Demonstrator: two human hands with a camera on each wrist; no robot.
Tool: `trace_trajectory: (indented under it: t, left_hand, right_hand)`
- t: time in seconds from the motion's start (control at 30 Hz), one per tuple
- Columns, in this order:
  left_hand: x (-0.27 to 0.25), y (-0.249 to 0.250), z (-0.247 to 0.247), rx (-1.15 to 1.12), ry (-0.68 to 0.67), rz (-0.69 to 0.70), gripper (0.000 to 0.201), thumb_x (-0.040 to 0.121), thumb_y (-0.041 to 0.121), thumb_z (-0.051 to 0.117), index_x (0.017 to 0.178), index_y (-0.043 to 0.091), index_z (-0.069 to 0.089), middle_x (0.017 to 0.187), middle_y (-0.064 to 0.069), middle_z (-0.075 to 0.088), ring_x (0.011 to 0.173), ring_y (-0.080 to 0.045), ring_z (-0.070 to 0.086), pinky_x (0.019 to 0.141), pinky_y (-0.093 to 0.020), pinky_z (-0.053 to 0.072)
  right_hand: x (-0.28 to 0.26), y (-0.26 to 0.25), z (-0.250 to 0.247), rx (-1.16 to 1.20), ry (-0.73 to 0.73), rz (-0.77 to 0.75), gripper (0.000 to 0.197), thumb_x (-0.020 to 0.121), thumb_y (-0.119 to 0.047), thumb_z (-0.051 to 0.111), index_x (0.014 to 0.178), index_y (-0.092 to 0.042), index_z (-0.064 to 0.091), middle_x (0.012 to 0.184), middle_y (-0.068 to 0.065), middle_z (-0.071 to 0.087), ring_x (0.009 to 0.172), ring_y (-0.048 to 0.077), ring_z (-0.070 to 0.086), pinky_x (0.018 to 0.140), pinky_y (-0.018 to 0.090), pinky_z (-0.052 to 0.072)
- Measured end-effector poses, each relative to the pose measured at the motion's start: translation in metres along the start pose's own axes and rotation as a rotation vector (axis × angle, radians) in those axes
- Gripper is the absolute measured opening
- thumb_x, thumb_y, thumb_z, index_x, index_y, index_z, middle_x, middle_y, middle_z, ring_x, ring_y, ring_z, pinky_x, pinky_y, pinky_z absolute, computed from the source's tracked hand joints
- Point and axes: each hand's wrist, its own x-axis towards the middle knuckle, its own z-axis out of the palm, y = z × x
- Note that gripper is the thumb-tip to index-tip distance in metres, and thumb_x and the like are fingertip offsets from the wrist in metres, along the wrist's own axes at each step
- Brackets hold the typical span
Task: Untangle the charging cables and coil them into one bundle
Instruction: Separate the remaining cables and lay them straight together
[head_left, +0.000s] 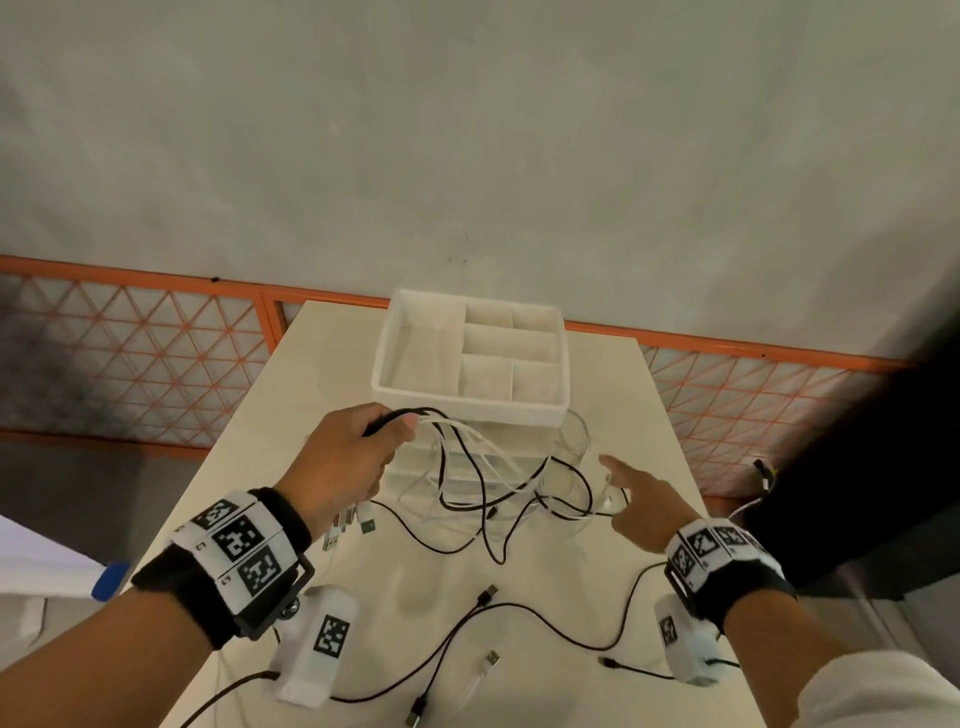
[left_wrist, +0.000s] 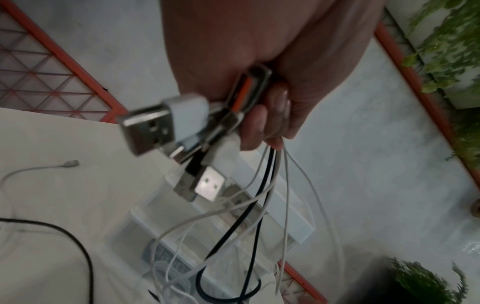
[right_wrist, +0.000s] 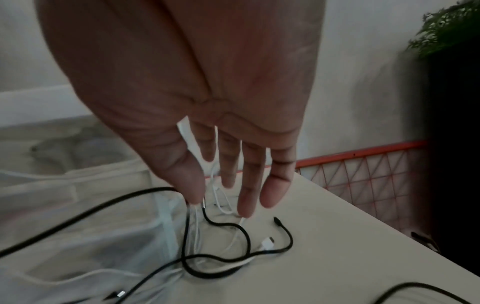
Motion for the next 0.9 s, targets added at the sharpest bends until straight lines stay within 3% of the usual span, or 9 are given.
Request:
trace_trajectory:
  t: [0.1,0.17,0.3,0.43,0.57,0.67,0.73,0.8,0.9]
  left_hand:
    - [-0.003,0.003,0.004,0.006,-0.020,0.040,0.030,0.098,0.026,0.059,0.091,-0.003,0.065,0.049,0.008,0.033,0.040,-0.010,0.022,0.039,-0.022,0.022]
    - [-0.005,0.007,0.011,0.037,-0.058,0.070,0.034,0.099,0.033,0.056,0.089,0.002,0.066,0.049,0.010,0.033,0.041,-0.010,0.022,0.042,-0.023,0.022]
    - [-0.016,0.019,0.032,0.169,-0.167,0.188,0.047,0.102,0.043,0.044,0.077,0.007,0.060,0.040,0.014,0.038,0.036,-0.004,0.032,0.046,-0.023,0.025]
    - [-0.026,0.023,0.025,0.352,-0.178,0.333,0.047,0.103,0.038,0.044,0.064,0.013,0.045,0.045,0.013,0.037,0.041,-0.005,0.033,0.047,-0.015,0.029]
    - [-0.036,0.006,-0.008,0.455,-0.336,0.236,0.045,0.101,0.032,0.051,0.071,-0.003,0.052,0.051,0.011,0.036,0.042,-0.004,0.031,0.042,-0.012,0.031]
    - [-0.041,-0.022,-0.015,0.603,-0.510,0.027,0.033,0.098,0.026,0.058,0.067,0.017,0.064,0.049,0.015,0.053,0.039,0.000,0.045,0.042,-0.013,0.037]
    - [-0.041,-0.046,-0.009,0.674,-0.521,-0.062,0.033,0.095,0.024,0.062,0.062,0.030,0.062,0.051,0.015,0.059,0.048,0.001,0.054,0.050,-0.013,0.042]
    - [-0.039,-0.065,0.000,0.707,-0.441,-0.113,0.030,0.092,0.022,0.065,0.063,0.032,0.066,0.053,0.013,0.061,0.054,-0.003,0.059,0.054,-0.012,0.044]
    - [-0.037,-0.077,0.007,0.707,-0.276,-0.140,0.015,0.091,0.020,0.064,0.089,0.026,0.078,0.064,0.009,0.064,0.068,-0.012,0.065,0.067,-0.020,0.052]
  right_hand:
    - [-0.017,-0.018,-0.007,0.081,0.098,-0.117,0.057,0.088,-0.014,0.063,0.142,-0.029,0.053,0.107,-0.006,0.075,0.090,0.010,0.066,0.078,0.013,0.046]
    - [-0.038,-0.049,-0.020,0.277,0.165,-0.258,0.053,0.086,-0.024,0.074,0.135,-0.035,0.058,0.078,0.000,0.074,0.066,0.009,0.063,0.066,0.013,0.046]
    - [-0.082,-0.124,-0.017,0.538,0.024,-0.488,0.062,0.081,-0.039,0.081,0.133,-0.050,0.049,0.059,0.002,0.062,0.053,0.008,0.053,0.057,0.017,0.044]
    - [-0.074,-0.132,0.021,0.572,-0.020,-0.357,0.009,0.093,-0.028,0.068,0.100,-0.024,0.065,0.050,-0.006,0.062,0.041,0.009,0.054,0.046,0.023,0.044]
    - [-0.051,-0.083,0.030,0.254,-0.242,-0.133,0.017,0.093,-0.030,0.065,0.082,-0.017,0.064,0.062,0.002,0.070,0.053,0.022,0.064,0.053,0.029,0.052]
    - [-0.037,-0.059,0.025,0.000,0.168,-0.071,0.008,0.084,-0.035,0.067,0.087,-0.027,0.070,0.078,0.000,0.074,0.076,0.024,0.069,0.069,0.033,0.056]
    - [-0.034,-0.056,0.031,-0.011,0.421,-0.099,0.015,0.084,-0.028,0.068,0.099,-0.028,0.070,0.084,0.004,0.072,0.085,0.032,0.067,0.070,0.032,0.050]
    - [-0.030,-0.052,0.047,-0.002,0.343,-0.071,0.037,0.086,-0.022,0.068,0.122,-0.028,0.063,0.106,0.009,0.073,0.101,0.035,0.066,0.080,0.035,0.051]
    - [-0.036,-0.048,0.078,-0.129,0.049,0.000,0.077,0.087,-0.027,0.070,0.152,-0.033,0.031,0.137,0.012,0.057,0.124,0.036,0.056,0.099,0.043,0.048]
